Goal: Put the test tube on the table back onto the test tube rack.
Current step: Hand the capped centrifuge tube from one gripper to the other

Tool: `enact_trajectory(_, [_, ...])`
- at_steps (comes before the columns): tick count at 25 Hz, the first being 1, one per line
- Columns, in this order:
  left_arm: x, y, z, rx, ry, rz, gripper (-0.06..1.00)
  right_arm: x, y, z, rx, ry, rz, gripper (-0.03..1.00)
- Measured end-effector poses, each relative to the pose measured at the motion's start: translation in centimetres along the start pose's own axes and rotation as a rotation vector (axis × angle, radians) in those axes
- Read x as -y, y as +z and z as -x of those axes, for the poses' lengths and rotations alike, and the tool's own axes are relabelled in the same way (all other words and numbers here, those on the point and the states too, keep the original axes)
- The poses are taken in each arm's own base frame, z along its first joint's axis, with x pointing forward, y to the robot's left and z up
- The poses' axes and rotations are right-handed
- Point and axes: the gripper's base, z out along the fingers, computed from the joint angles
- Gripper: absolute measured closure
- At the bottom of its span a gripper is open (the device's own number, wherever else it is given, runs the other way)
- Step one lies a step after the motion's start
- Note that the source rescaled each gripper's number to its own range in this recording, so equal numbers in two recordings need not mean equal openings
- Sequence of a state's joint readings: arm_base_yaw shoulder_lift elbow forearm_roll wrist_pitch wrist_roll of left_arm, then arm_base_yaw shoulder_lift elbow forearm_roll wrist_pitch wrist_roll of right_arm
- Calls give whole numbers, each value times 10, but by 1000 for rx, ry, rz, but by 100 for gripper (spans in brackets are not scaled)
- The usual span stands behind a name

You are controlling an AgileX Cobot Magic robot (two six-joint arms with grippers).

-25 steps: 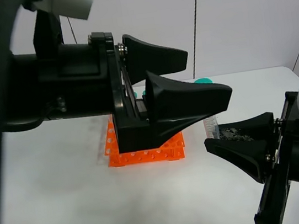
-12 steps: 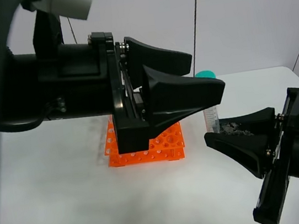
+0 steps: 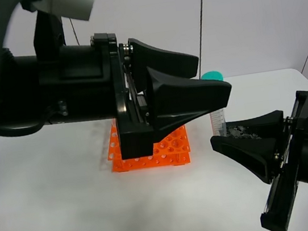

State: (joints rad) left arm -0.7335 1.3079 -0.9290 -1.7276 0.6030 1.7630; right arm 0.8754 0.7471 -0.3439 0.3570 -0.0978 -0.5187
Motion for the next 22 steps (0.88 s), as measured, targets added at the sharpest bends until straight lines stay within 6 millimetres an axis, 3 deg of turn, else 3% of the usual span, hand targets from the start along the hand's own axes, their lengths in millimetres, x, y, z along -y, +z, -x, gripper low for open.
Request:
enact_trajectory(9, [-8, 12, -5, -22, 4, -2, 35, 0, 0, 0, 3, 0, -2, 95])
enact_trajectory(22, [-8, 13, 2, -6, 31, -2, 35, 0, 0, 0, 3, -3, -1, 95])
